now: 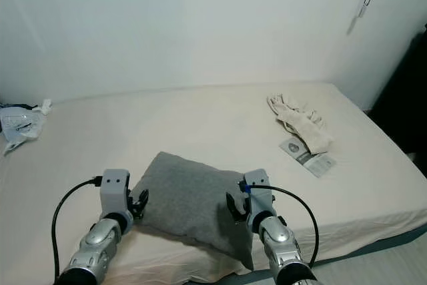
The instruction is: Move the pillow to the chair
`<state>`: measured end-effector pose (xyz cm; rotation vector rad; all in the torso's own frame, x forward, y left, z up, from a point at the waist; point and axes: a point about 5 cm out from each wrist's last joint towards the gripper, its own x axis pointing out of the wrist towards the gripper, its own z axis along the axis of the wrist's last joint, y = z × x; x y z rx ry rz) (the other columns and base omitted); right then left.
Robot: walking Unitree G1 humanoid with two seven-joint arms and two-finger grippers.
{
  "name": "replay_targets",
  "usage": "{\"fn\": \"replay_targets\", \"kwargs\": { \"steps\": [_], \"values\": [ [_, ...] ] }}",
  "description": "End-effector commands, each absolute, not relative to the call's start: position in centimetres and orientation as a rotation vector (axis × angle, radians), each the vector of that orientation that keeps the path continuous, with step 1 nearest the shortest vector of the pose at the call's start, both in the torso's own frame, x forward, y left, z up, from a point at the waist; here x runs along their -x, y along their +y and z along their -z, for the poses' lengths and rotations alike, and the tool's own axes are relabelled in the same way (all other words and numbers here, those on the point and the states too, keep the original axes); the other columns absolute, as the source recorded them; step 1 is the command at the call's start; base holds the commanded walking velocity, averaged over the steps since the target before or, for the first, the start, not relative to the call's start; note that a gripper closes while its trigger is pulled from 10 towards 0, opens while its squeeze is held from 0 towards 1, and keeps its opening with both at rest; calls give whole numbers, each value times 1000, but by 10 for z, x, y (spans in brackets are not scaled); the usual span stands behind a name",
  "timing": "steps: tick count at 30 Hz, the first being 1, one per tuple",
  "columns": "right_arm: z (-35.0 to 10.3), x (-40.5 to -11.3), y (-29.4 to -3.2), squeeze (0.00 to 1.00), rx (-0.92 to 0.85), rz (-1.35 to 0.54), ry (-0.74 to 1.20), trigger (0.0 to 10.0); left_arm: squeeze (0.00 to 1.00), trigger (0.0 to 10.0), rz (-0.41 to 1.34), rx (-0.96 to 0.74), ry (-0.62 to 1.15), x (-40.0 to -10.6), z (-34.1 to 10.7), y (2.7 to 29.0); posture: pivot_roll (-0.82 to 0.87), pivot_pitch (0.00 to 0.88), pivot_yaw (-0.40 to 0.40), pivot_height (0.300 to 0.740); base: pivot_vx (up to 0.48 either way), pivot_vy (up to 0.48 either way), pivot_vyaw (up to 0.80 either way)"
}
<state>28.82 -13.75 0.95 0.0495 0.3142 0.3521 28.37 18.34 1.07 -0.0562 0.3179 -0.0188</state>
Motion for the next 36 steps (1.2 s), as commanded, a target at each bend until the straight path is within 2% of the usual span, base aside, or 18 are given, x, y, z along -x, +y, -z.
{"fn": "replay_targets", "kwargs": {
  "steps": [1, 14, 19, 21, 22, 24, 25, 26, 27, 28, 31, 36],
  "values": [
    [-11, -287, -137, 1000, -97, -365, 292, 10000, 1000, 10000, 12, 69, 317, -281, -9, 185, -59, 44, -51, 740, 0, 0, 0],
    [-12, -284, -133, 1000, -124, -439, 282, 10000, 1000, 10000, -2, 88, 343, -276, -6, 192, -56, 43, -52, 740, 0, 0, 0],
    [-7, -286, -141, 1000, 15, -358, 340, 10000, 1000, 10000, -96, 94, 492, -274, 5, 203, -50, 40, -55, 740, 0, 0, 0],
    [-7, -288, -144, 631, 14, -334, 343, 10000, 1000, 10000, -114, 163, 555, -272, 10, 204, -50, 40, -55, 740, 0, 0, 0],
    [-8, -289, -145, 0, 12, -327, 336, 10000, 1000, 10000, -102, 213, 599, -270, 13, 202, -48, 39, -54, 740, 0, 0, 0],
    [-8, -289, -146, 0, 14, -332, 338, 10000, 1000, 10000, -92, 240, 632, -268, 16, 202, -48, 37, -53, 740, 0, 0, 0],
    [-8, -289, -146, 0, 15, -335, 337, 10000, 624, 10000, -86, 257, 656, -267, 18, 201, -48, 37, -53, 740, 0, 0, 0],
    [-8, -288, -146, 0, 16, -337, 335, 10000, 90, 10000, -92, 288, 672, -265, 20, 201, -47, 35, -53, 740, 0, 0, 0],
    [-8, -288, -146, 0, 16, -337, 335, 10000, 90, 10000, -92, 288, 672, -265, 20, 201, -47, 35, -53, 740, 0, 0, 0],
    [-9, -289, -146, 0, 12, -335, 333, 10000, 0, 10000, -131, 396, 684, -265, 21, 202, -49, 32, -52, 740, 0, 0, 0],
    [-11, -289, -145, 0, -1, -338, 315, 10000, 0, 10000, -153, 465, 680, -266, 21, 200, -51, 31, -51, 730, 0, 0, 0],
    [-13, -290, -144, 0, 1, -334, 304, 10000, 0, 10000, -149, 392, 695, -265, 22, 200, -55, 28, -57, 710, 0, 0, 0]
  ]
}}
